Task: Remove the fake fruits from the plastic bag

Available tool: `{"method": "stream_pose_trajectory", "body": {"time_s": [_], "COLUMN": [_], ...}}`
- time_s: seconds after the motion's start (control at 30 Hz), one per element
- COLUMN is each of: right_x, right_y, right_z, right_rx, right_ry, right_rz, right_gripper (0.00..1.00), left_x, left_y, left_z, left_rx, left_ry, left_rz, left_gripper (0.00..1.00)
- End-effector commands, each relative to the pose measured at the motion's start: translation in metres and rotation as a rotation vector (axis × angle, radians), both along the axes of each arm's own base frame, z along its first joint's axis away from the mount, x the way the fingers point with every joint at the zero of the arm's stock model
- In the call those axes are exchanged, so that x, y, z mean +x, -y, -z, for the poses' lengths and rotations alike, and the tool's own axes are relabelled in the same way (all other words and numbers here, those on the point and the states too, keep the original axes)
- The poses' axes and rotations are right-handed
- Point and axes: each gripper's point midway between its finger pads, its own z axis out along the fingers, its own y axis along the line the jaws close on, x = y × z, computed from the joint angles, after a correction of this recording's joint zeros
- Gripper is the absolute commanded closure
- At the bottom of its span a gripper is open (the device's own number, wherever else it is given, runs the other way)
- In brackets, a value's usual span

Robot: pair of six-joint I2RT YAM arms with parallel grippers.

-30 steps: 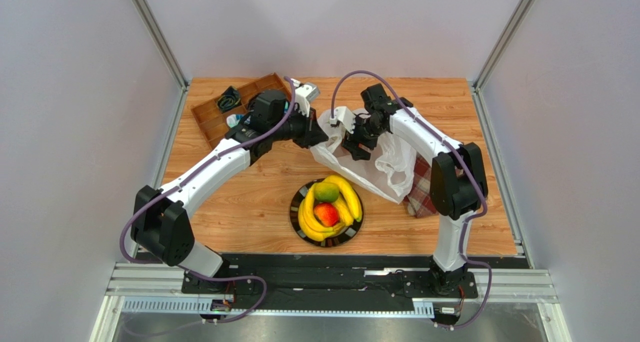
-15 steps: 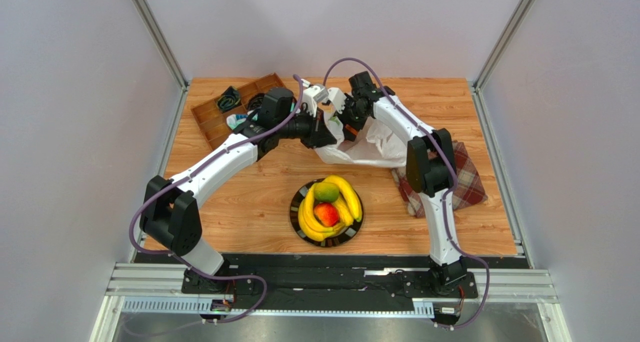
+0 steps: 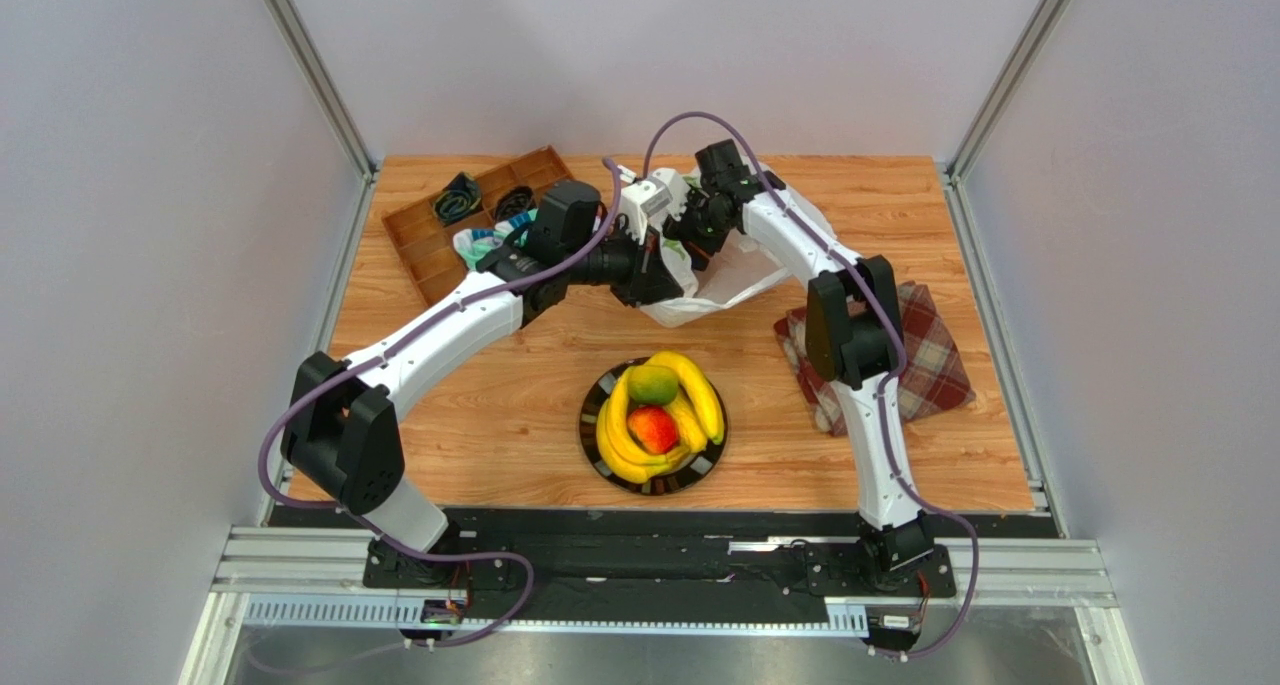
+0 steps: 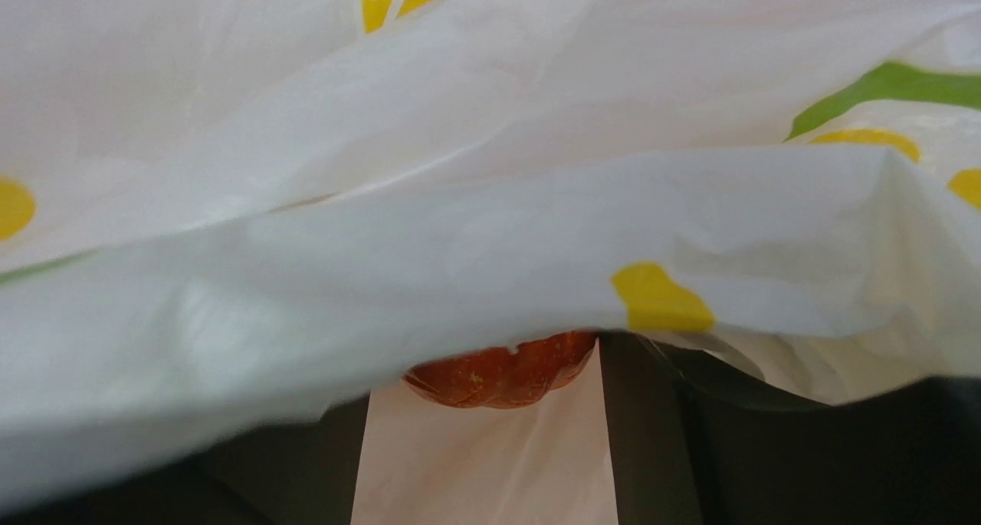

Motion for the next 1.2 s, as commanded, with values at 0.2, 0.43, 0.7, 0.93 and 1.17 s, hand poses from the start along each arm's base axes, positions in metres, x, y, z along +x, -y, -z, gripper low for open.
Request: {"method": "stream_pose_trajectory", "body": {"time_s": [0.2,0.43,0.7,0.93,1.17], "right_x": [-0.052,-0.107,-0.213,-0.299,-0.313], "right_y": [0.039,0.032,0.014,0.013,0.003], "right_z": [-0.127,-0.192,-0.217,-0.147,-0.117], "right_rx": [0.205,0.373,0.342,0.154,0.105], "right_ry": [0.037,0.0,0.008,0.089,0.166], "right_rz": [0.113,0.117,-0.044,-0.313,-0.439], "right_gripper": [0.56,0.56,0.57,0.56,0.56], "left_x": [0.048,0.077,0.107,0.112,0.094], "left_y": [-0.003,-0.013,-0.022,-0.037,-0.052], "left_z": [-0.039,-0.048,-0.06,-0.066,-0.057], "left_rx": [-0.065,-0.094,-0.114,-0.092,-0.053], "left_ry": [0.103,0.081,0.087,0.127,0.133], "left_rz": [-0.097,-0.168,-0.216,-0.269,-0.284], "left_gripper": [1.0,1.0,1.0,1.0,1.0]}}
